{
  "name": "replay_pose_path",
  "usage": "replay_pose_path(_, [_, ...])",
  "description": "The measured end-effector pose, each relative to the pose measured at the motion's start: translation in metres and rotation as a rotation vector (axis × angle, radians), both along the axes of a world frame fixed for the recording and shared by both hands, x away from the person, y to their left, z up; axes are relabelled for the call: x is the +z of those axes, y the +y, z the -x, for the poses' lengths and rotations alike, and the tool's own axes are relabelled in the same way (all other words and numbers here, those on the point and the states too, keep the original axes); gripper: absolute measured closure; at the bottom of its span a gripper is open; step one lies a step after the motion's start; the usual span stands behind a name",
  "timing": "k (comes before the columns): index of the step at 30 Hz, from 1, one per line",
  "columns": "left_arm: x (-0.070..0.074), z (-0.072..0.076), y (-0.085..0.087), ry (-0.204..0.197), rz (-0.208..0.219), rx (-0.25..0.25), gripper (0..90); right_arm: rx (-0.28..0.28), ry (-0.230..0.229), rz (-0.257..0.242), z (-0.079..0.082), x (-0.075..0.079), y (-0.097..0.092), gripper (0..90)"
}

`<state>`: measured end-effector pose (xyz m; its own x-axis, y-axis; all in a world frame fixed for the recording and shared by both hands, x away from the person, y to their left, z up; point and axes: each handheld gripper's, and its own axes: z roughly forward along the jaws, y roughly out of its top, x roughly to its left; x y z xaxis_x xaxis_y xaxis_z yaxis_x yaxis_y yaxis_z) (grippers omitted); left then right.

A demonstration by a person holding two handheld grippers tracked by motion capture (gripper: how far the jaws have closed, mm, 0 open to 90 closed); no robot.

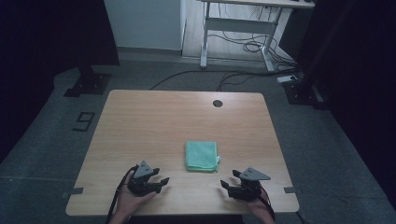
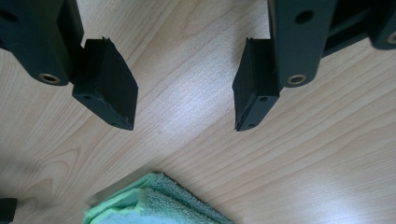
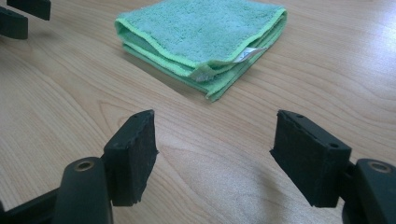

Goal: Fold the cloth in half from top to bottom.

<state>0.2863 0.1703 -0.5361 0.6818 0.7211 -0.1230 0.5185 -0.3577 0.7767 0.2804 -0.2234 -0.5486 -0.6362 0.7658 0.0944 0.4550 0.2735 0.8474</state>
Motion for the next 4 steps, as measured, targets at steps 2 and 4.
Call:
replay_pose_path(2, [-0.0002, -0.0001, 0.0004, 0.002, 0.002, 0.001, 40.0, -0.003, 0.001, -0.001, -0.0004, 0.0000, -0.0005, 29.8])
replay_pose_path(4, [-0.0006, -0.0001, 0.0006, 0.004, 0.006, 0.003, 40.0, -0.004, 0.002, -0.002, -0.0008, 0.0000, -0.0009, 29.4])
